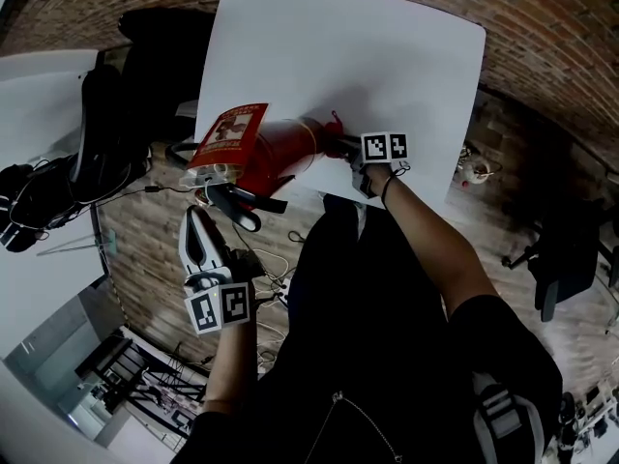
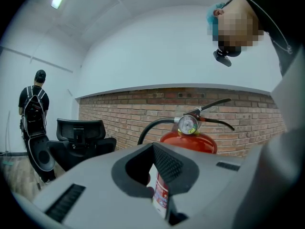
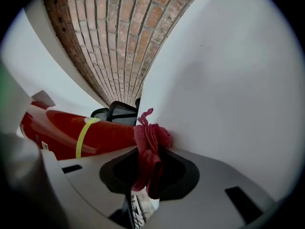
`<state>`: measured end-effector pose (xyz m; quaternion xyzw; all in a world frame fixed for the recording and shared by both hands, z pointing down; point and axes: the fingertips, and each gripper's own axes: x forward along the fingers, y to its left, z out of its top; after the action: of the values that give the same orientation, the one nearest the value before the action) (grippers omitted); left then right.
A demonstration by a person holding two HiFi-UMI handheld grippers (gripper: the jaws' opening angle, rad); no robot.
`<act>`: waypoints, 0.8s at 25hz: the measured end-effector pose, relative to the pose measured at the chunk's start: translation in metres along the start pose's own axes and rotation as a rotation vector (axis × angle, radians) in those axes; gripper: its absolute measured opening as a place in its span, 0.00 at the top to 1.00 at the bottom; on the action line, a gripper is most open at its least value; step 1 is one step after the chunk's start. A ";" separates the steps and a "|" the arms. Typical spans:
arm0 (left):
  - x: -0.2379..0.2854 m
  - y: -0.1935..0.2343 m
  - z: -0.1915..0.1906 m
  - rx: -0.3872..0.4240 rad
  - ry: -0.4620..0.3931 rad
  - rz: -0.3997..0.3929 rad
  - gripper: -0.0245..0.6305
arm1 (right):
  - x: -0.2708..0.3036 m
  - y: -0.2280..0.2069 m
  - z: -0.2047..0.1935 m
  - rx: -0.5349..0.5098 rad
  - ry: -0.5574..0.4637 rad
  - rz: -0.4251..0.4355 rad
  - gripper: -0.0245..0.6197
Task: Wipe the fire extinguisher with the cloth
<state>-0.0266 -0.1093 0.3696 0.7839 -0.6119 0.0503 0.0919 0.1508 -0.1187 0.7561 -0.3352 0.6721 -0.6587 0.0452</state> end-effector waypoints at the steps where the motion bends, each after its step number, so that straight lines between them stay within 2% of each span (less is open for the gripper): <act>1: 0.000 0.000 -0.001 -0.009 0.000 0.003 0.92 | -0.001 0.003 0.000 0.012 0.002 0.011 0.80; 12: -0.005 -0.002 -0.005 -0.049 -0.006 -0.005 0.92 | -0.031 0.075 0.018 0.062 -0.034 0.184 0.80; 20: -0.007 -0.004 -0.002 -0.058 -0.019 -0.019 0.92 | -0.046 0.108 0.022 0.088 -0.053 0.228 0.80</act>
<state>-0.0239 -0.1016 0.3701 0.7872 -0.6065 0.0241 0.1093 0.1551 -0.1241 0.6369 -0.2716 0.6747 -0.6693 0.1520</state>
